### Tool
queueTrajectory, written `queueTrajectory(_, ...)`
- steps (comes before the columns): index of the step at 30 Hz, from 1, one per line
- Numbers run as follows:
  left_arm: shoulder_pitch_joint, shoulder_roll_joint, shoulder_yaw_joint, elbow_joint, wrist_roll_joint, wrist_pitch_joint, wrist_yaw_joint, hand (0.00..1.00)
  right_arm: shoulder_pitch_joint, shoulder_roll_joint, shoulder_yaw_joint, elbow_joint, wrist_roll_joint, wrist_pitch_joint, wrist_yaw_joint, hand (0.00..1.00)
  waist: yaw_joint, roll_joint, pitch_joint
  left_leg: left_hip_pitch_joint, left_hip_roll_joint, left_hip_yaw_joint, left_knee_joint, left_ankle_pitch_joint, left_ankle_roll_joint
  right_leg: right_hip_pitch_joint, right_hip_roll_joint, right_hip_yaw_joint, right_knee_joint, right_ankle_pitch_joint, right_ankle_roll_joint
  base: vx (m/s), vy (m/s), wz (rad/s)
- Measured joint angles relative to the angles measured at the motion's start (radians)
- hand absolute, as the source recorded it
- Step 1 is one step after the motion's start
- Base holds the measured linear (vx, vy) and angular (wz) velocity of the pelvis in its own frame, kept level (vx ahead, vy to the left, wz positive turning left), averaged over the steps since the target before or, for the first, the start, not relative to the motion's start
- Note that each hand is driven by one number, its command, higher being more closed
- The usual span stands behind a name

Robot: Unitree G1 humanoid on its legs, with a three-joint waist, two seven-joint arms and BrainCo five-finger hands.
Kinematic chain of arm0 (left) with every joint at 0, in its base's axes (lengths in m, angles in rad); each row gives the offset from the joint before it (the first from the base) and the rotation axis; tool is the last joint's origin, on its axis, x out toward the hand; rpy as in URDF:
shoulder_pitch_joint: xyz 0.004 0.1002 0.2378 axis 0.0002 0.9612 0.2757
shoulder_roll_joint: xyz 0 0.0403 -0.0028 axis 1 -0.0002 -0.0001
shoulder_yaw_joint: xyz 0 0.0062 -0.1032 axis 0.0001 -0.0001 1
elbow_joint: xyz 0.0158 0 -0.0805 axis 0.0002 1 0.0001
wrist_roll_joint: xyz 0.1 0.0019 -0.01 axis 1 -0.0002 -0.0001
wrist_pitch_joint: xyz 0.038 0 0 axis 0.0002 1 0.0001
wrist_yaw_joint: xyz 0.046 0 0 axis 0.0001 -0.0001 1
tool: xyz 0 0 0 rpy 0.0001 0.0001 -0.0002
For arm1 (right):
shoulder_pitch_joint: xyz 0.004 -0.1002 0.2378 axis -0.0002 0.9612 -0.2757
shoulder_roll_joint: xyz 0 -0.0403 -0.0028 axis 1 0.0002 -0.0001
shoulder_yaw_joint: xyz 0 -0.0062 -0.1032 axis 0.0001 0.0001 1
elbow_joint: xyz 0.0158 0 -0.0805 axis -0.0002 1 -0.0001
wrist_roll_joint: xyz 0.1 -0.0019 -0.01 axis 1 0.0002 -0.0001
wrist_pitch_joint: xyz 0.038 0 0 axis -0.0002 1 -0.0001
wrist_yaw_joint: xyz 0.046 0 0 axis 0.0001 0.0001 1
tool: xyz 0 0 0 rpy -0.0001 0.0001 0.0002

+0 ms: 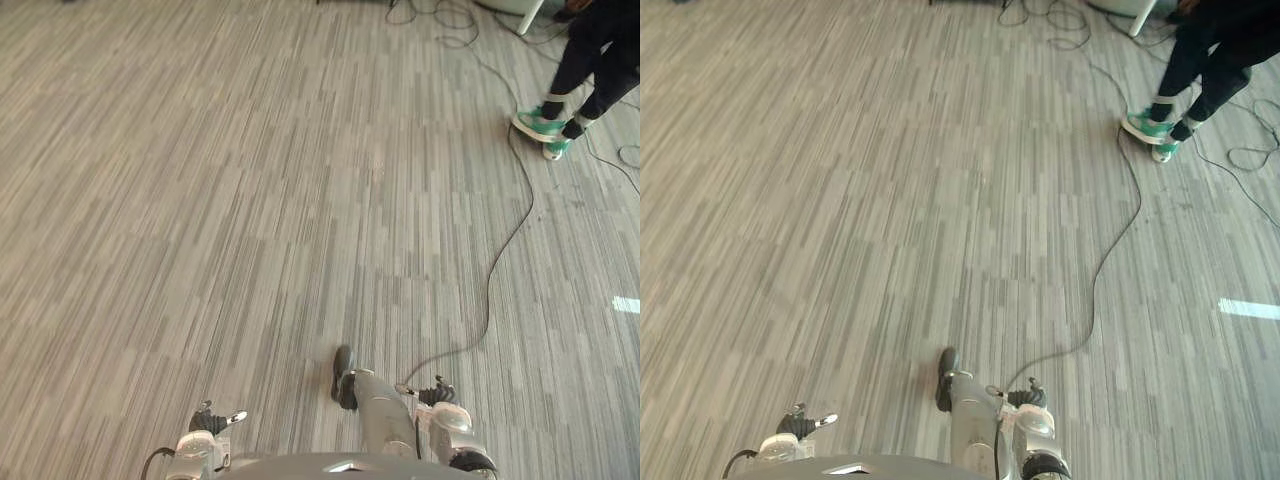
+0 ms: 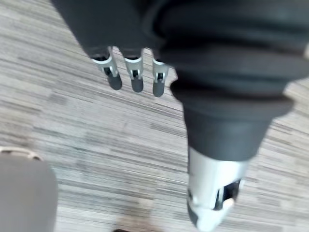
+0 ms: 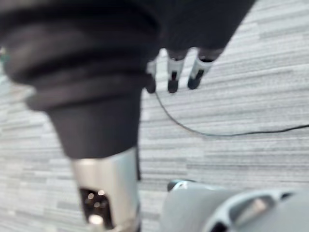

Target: Pick up cushions and gather them together orderly.

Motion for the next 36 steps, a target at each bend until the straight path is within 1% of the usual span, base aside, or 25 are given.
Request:
queueTrajectory(1,0.0,-0.013,0.023,-0.014,0.0,0.0,-0.002,0.0,0.021,0.006,0.013,-0.023,0.0,0.0,0.0,0.0,-0.003,0.003,0.001,-0.095,0.041,-0.025,0.203,0.166,-0.005,0.056,0.016,-0.003,-0.014,-0.035,-0.003,0.51,-0.158,0.0)
queueTrajectory(2,0.002,-0.026,0.03,-0.033,-0.001,0.0,-0.003,0.0,0.036,0.019,0.016,-0.035,0.002,-0.002,0.0,0.0,0.004,0.008,0.001,-0.197,0.09,-0.036,0.427,0.188,0.0,0.102,0.037,0.002,-0.025,-0.061,-0.009,0.39,-0.114,-0.13)
queueTrajectory(4,0.0,-0.043,0.044,-0.065,-0.01,-0.006,-0.004,0.0,0.041,0.043,0.015,-0.031,0.007,-0.006,-0.001,0.0,0.028,0.005,0.002,-0.325,0.14,-0.024,0.67,0.106,0.005,0.169,0.065,0.029,-0.037,-0.088,-0.021,0.42,-0.077,-0.49)
queueTrajectory(6,0.001,-0.048,0.045,-0.103,-0.01,-0.006,-0.003,0.0,0.049,0.045,0.019,-0.03,0.011,-0.002,-0.002,0.0,0.041,-0.012,0.013,-0.442,0.139,-0.002,0.753,0.022,0.012,0.262,0.075,0.078,-0.071,-0.126,-0.021,0.43,-0.016,-0.6)
queueTrajectory(10,0.013,-0.052,0.046,-0.153,-0.032,-0.01,-0.002,0.0,0.064,0.039,0.034,-0.031,0.01,0.008,-0.002,0.0,0.062,-0.007,0.011,-0.604,0.112,0.047,0.644,-0.058,0.017,0.417,0.074,0.158,-0.168,-0.17,0.005,0.35,0.064,-0.41)
queueTrajectory(11,0.021,-0.052,0.044,-0.169,-0.032,-0.014,-0.002,0.0,0.064,0.04,0.038,-0.031,0.01,0.016,-0.002,0.0,0.063,-0.009,0.011,-0.635,0.098,0.064,0.539,-0.081,0.015,0.456,0.071,0.17,-0.199,-0.176,0.015,0.51,0.226,-0.35)
queueTrajectory(12,0.024,-0.053,0.041,-0.18,-0.04,-0.021,-0.001,0.0,0.063,0.04,0.041,-0.026,0.01,0.017,-0.002,0.0,0.07,-0.017,0.01,-0.649,0.051,0.074,0.266,-0.089,0.01,0.501,0.05,0.193,-0.234,-0.187,0.033,0.62,0.299,-0.6)
queueTrajectory(13,0.025,-0.056,0.039,-0.184,-0.046,-0.022,0.0,0.0,0.058,0.042,0.03,-0.015,0.01,0.015,-0.001,0.0,0.087,-0.022,0.005,-0.63,0.001,0.066,-0.062,-0.038,-0.024,0.525,0.029,0.226,-0.262,-0.203,0.057,0.64,0.322,-0.64)
queueTrajectory(14,0.026,-0.056,0.033,-0.184,-0.051,-0.022,0.001,0.0,0.057,0.041,0.029,-0.007,0.01,0.014,-0.001,0.0,0.094,-0.021,0.005,-0.62,-0.01,0.06,-0.173,-0.008,-0.032,0.537,0.026,0.243,-0.275,-0.209,0.067,0.42,0.215,-0.71)
queueTrajectory(15,0.027,-0.055,0.023,-0.182,-0.055,-0.022,0.002,0.0,0.054,0.035,0.03,0.016,0.011,0.016,-0.001,0.0,0.105,-0.016,0.002,-0.616,-0.015,0.056,-0.296,0.059,-0.038,0.568,0.023,0.269,-0.3,-0.222,0.087,0.46,0.254,-0.55)
queueTrajectory(16,0.023,-0.051,0.02,-0.181,-0.062,-0.022,0.001,0.0,0.055,0.033,0.03,0.028,0.01,0.017,-0.002,0.0,0.113,-0.02,0.001,-0.61,-0.018,0.055,-0.288,0.122,-0.026,0.586,0.013,0.283,-0.31,-0.231,0.095,0.48,0.264,-0.56)
queueTrajectory(17,0.022,-0.046,0.018,-0.181,-0.07,-0.024,0.001,0.0,0.053,0.043,0.03,0.05,0.01,0.017,-0.001,0.0,0.116,-0.043,-0.014,-0.604,-0.049,0.059,-0.27,0.17,0.018,0.607,-0.017,0.301,-0.318,-0.237,0.097,0.48,0.253,-0.36)
queueTrajectory(18,0.022,-0.04,0.018,-0.18,-0.07,-0.026,0.002,0.0,0.059,0.049,0.029,0.054,0.011,0.018,-0.001,0.0,0.113,-0.059,-0.022,-0.61,-0.063,0.058,-0.253,0.161,0.037,0.61,-0.029,0.306,-0.314,-0.235,0.097,0.63,0.313,-0.26)
queueTrajectory(19,0.021,-0.025,0.018,-0.173,-0.07,-0.028,-0.001,0.0,0.064,0.065,0.018,0.052,0.01,0.015,0.0,0.0,0.098,-0.091,-0.04,-0.634,-0.096,0.059,-0.162,0.087,0.113,0.581,-0.072,0.321,-0.229,-0.226,0.107,0.51,0.25,-0.08)
queueTrajectory(20,0.021,-0.021,0.018,-0.171,-0.07,-0.029,-0.003,0.0,0.066,0.071,0.006,0.052,0.01,0.015,0.0,0.0,0.093,-0.097,-0.042,-0.634,-0.103,0.061,-0.133,0.06,0.124,0.574,-0.082,0.327,-0.186,-0.227,0.109,0.67,0.342,0.04)
queueTrajectory(22,0.016,-0.005,0.008,-0.146,-0.07,-0.03,-0.004,0.0,0.077,0.077,-0.001,0.059,0.01,0.015,0.0,0.0,0.084,-0.117,-0.055,-0.604,-0.128,0.08,-0.064,-0.028,0.15,0.503,-0.112,0.332,0.063,-0.218,0.193,0.59,0.276,0.1)
queueTrajectory(25,-0.008,0.014,-0.021,-0.086,-0.07,-0.027,-0.004,0.0,0.076,0.074,-0.001,0.057,0.01,0.011,0.002,0.0,0.077,-0.123,-0.051,-0.502,-0.156,0.089,-0.057,-0.11,0.169,0.35,-0.119,0.353,0.472,-0.12,0.33,0.5,0.185,-0.05)
queueTrajectory(27,-0.005,0.014,-0.021,-0.079,-0.068,-0.016,-0.004,0.0,0.077,0.072,-0.008,0.047,0.012,0.006,0.003,0.0,0.066,-0.12,-0.044,-0.411,-0.172,0.089,-0.083,-0.142,0.171,0.28,-0.151,0.276,0.656,-0.123,0.288,0.38,0.103,-0.08)
queueTrajectory(28,-0.001,0.013,-0.022,-0.071,-0.067,-0.009,-0.004,0.0,0.077,0.071,-0.008,0.04,0.012,-0.002,0.004,0.0,0.058,-0.114,-0.043,-0.349,-0.175,0.089,-0.113,-0.154,0.168,0.244,-0.17,0.214,0.703,-0.143,0.237,0.23,0.054,-0.08)
queueTrajectory(30,0.004,0.014,-0.025,-0.062,-0.065,-0.008,-0.004,0.0,0.077,0.073,-0.007,0.034,0.012,-0.01,0.012,0.0,0.053,-0.106,-0.045,-0.279,-0.177,0.089,-0.166,-0.164,0.163,0.187,-0.184,0.137,0.682,-0.164,0.201,0.24,0.025,-0.02)
queueTrajectory(32,-0.006,0.013,-0.025,-0.045,-0.065,-0.007,-0.004,0.0,0.074,0.074,-0.015,0.032,0.031,-0.013,0.025,0.0,0.052,-0.112,-0.045,-0.175,-0.174,0.069,-0.233,-0.176,0.151,0.131,-0.187,0.041,0.502,-0.209,0.162,0.38,-0.033,0.17)
queueTrajectory(33,-0.008,0.013,-0.025,-0.045,-0.065,-0.007,-0.005,0.0,0.074,0.075,-0.02,0.028,0.032,-0.014,0.026,0.0,0.049,-0.11,-0.044,-0.164,-0.17,0.061,-0.24,-0.18,0.147,0.121,-0.184,0.027,0.449,-0.213,0.159,0.35,-0.073,0.32)
queueTrajectory(34,-0.006,0.011,-0.025,-0.044,-0.065,-0.007,-0.005,0.0,0.07,0.078,-0.033,0.025,0.034,-0.014,0.028,0.0,0.044,-0.107,-0.043,-0.145,-0.158,0.046,-0.252,-0.188,0.137,0.106,-0.171,0.006,0.329,-0.21,0.156,0.14,-0.04,0.21)
queueTrajectory(35,-0.006,0.011,-0.025,-0.044,-0.065,-0.007,-0.005,0.0,0.07,0.078,-0.033,0.025,0.034,-0.014,0.028,0.0,0.044,-0.107,-0.043,-0.145,-0.158,0.046,-0.252,-0.188,0.137,0.106,-0.171,0.006,0.329,-0.21,0.156,0.27,-0.084,0.31)
queueTrajectory(36,-0.007,0.009,-0.025,-0.041,-0.058,-0.006,-0.005,0.0,0.07,0.079,-0.037,0.015,0.037,-0.013,0.028,0.0,0.04,-0.101,-0.042,-0.138,-0.142,0.029,-0.254,-0.201,0.121,0.099,-0.151,-0.008,0.174,-0.186,0.147,0.27,-0.092,0.3)
